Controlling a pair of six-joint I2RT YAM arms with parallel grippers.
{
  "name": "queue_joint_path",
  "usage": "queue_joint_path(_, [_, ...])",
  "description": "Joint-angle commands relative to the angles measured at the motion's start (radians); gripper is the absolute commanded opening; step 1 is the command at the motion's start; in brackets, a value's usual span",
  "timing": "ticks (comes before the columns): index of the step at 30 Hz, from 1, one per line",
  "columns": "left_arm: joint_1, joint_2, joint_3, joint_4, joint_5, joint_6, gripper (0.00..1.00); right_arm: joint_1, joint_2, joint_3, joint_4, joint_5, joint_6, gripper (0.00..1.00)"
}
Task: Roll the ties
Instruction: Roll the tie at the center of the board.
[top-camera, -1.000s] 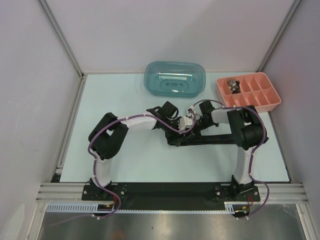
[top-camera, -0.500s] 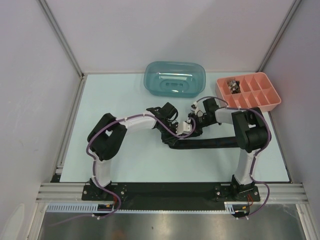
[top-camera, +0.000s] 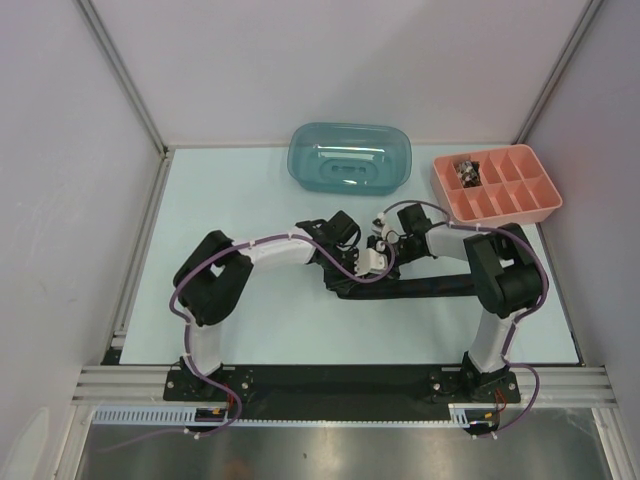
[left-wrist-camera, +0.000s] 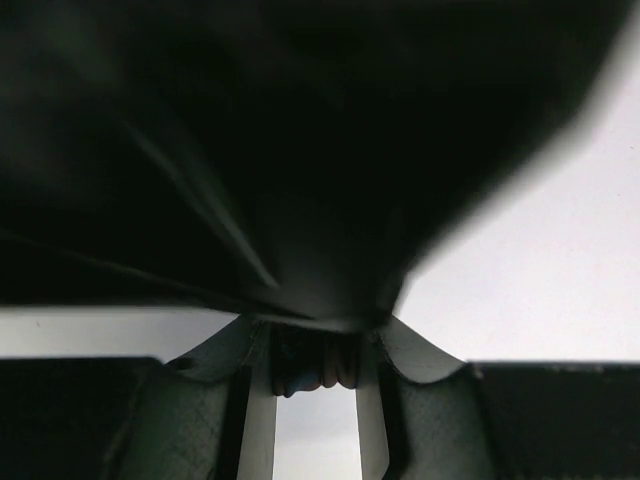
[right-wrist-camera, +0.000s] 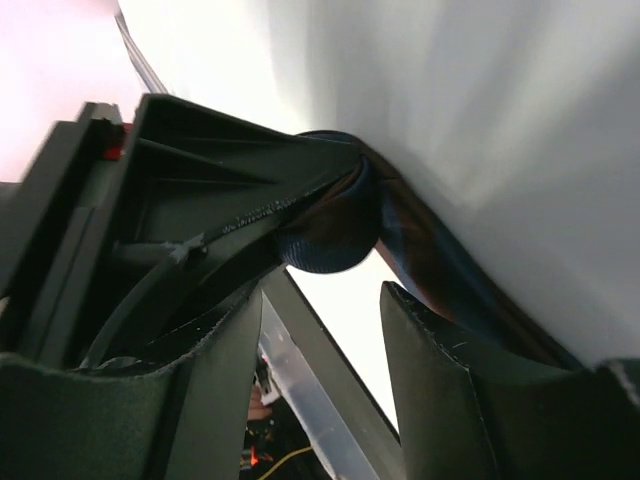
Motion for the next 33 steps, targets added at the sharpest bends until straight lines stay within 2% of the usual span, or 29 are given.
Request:
queue_joint_path(1, [-0.029,0.0,-0.03,-0.022,-0.008,-0.048,0.27,0.028,0.031,-0.003,0.059,-0.011,0.019,0.55])
queue_joint_path(10, [-0.03,-0.019,-0.073,0.044,0.055,-0.106,0.38,0.035,0.114,-0.003,0.187,-0.027,0.079,0.49])
queue_joint_path(13, [-0.03,-0.019,-0.085,0.059,0.079,-0.12,0.39,0.033,0.108,0.002,0.208,-0.044,0.091,0.49])
queue_joint_path(16, [-0.03,-0.014,-0.087,0.07,0.104,-0.12,0.4,0.042,0.099,0.002,0.208,-0.054,0.087,0.45])
queue_joint_path(17, [-0.03,-0.016,-0.088,0.074,0.109,-0.12,0.4,0.042,0.099,0.0,0.207,-0.054,0.082,0.35])
queue_joint_path(19, [-0.03,-0.02,-0.093,0.087,0.127,-0.12,0.4,0.041,0.103,-0.001,0.182,-0.054,0.05,0.21])
queue_joint_path(20, [-0.03,-0.025,-0.105,0.093,0.13,-0.12,0.4,0.041,0.105,-0.001,0.167,-0.056,0.031,0.09])
queue_joint_path(22, [-0.03,-0.046,-0.122,0.123,0.145,-0.132,0.42,0.033,0.11,-0.004,0.126,-0.053,-0.018,0.0])
queue_joint_path(23, [-0.03,-0.058,-0.146,0.158,0.147,-0.135,0.45,0.03,0.108,-0.013,0.101,-0.05,-0.034,0.0])
queue_joint_path(24, [-0.029,-0.072,-0.165,0.188,0.142,-0.164,0.55,0.027,0.105,-0.016,0.09,-0.045,-0.064,0.0])
queue_joint_path(27, [-0.029,-0.153,-0.26,0.333,0.138,-0.234,0.72,0.016,0.107,-0.02,0.032,-0.037,-0.107,0.0])
queue_joint_path(29, [-0.029,-0.218,-0.345,0.468,0.13,-0.285,0.79,0.004,0.111,-0.02,-0.002,-0.031,-0.14,0.0])
queue_joint_path(30, [-0.029,-0.238,-0.373,0.511,0.127,-0.329,0.88,-0.001,0.111,-0.018,-0.012,-0.028,-0.151,0.0])
queue_joint_path(33, [-0.029,-0.292,-0.462,0.669,0.1,-0.377,0.93,-0.024,0.13,-0.007,-0.057,-0.027,-0.188,0.0])
